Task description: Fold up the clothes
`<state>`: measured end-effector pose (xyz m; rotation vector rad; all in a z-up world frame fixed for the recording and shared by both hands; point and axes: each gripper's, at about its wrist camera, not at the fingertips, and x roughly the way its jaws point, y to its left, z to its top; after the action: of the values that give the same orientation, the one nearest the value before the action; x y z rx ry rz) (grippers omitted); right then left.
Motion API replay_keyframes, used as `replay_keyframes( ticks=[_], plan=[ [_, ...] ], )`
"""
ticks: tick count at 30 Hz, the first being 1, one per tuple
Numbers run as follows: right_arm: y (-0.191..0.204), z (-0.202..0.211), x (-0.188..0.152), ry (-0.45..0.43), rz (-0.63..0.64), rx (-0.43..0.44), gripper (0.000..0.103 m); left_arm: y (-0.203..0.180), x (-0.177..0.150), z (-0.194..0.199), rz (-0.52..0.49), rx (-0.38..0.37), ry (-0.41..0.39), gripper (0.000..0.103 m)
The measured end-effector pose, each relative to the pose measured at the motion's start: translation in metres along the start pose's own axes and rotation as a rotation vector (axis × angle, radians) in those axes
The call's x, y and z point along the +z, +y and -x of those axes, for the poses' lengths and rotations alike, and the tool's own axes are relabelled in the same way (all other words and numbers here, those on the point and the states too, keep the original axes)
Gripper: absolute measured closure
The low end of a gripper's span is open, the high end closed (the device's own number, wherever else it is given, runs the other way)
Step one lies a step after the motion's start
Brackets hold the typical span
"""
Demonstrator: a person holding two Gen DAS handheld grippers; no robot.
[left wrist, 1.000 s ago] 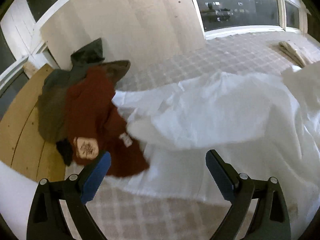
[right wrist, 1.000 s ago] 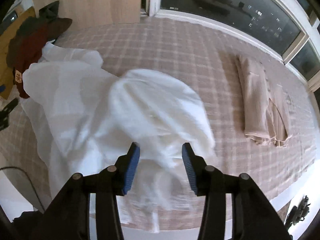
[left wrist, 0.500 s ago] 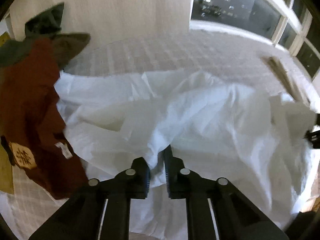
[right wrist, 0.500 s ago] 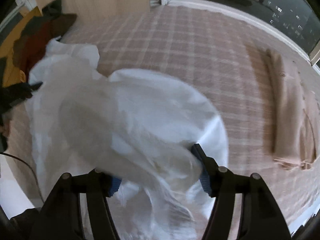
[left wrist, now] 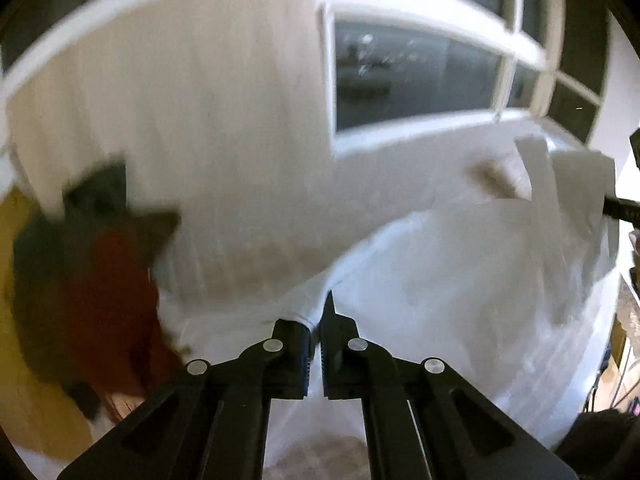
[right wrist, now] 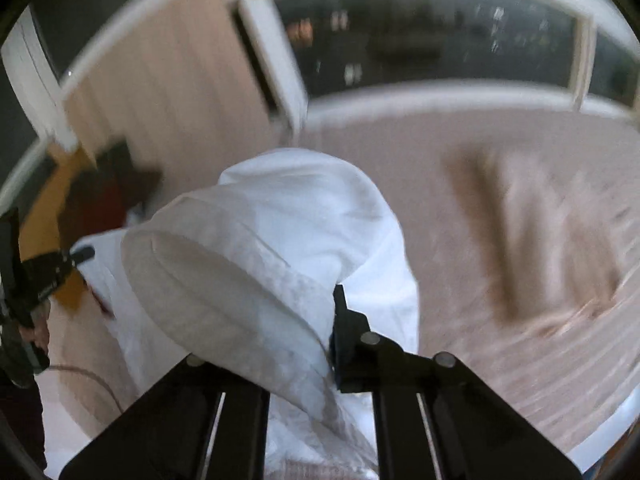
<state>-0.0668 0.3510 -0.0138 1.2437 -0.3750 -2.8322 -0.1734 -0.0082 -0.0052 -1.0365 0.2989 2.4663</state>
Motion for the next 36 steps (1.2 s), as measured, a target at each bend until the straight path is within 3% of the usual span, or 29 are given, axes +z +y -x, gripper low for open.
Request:
replay_keyframes(
  ticks=[5,9,13,16,17,19,21,22,24,27,29,31,33,34,35,36],
  plan=[
    [0.014,0.113,0.062,-0.284,0.068,-0.06,0.095,-0.018,0.09,0.077,-0.062,-0.07,-0.211,0.1],
    [0.021,0.192,0.091,-0.455,0.103,-0.088,0.095,-0.053,0.138,0.134,-0.176,-0.124,-0.335,0.1],
    [0.027,0.247,0.1,-0.547,0.132,-0.09,0.095,-0.073,0.159,0.156,-0.192,-0.239,-0.364,0.1],
    [0.041,0.267,0.092,-0.564,0.171,-0.101,0.095,-0.072,0.145,0.138,-0.19,-0.28,-0.316,0.094],
    [0.046,0.267,0.09,-0.548,0.182,-0.09,0.095,-0.07,0.128,0.122,-0.192,-0.253,-0.267,0.091],
    [0.056,0.254,0.085,-0.487,0.192,-0.048,0.095,-0.065,0.095,0.087,-0.194,-0.197,-0.165,0.073],
    [0.065,0.226,0.073,-0.375,0.183,0.024,0.088,-0.041,0.051,0.045,-0.154,-0.128,-0.034,0.069],
    [0.072,0.198,0.065,-0.294,0.176,0.064,0.085,-0.025,0.025,0.022,-0.123,-0.085,0.039,0.068],
    [0.088,0.135,0.045,-0.118,0.186,0.113,0.058,0.006,-0.015,-0.006,-0.049,0.001,0.134,0.07],
    [0.116,0.026,-0.003,0.179,0.249,0.113,0.057,0.059,-0.071,-0.03,0.104,0.101,0.257,0.07],
    [0.125,-0.015,-0.028,0.293,0.276,0.123,0.057,0.077,-0.091,-0.026,0.137,0.162,0.28,0.07],
    [0.116,-0.028,-0.037,0.315,0.241,0.131,0.057,0.079,-0.096,-0.017,0.145,0.183,0.264,0.07],
    [0.089,-0.021,-0.032,0.268,0.163,0.113,0.054,0.072,-0.095,-0.009,0.143,0.157,0.24,0.068],
    [0.071,-0.016,-0.029,0.248,0.14,0.083,0.049,0.062,-0.093,-0.007,0.139,0.123,0.227,0.062],
    [0.056,-0.012,-0.028,0.233,0.122,0.049,0.035,0.053,-0.09,-0.005,0.136,0.088,0.214,0.06],
    [0.045,-0.01,-0.03,0.225,0.11,0.006,0.033,0.041,-0.086,-0.006,0.126,0.055,0.209,0.057]
  ],
)
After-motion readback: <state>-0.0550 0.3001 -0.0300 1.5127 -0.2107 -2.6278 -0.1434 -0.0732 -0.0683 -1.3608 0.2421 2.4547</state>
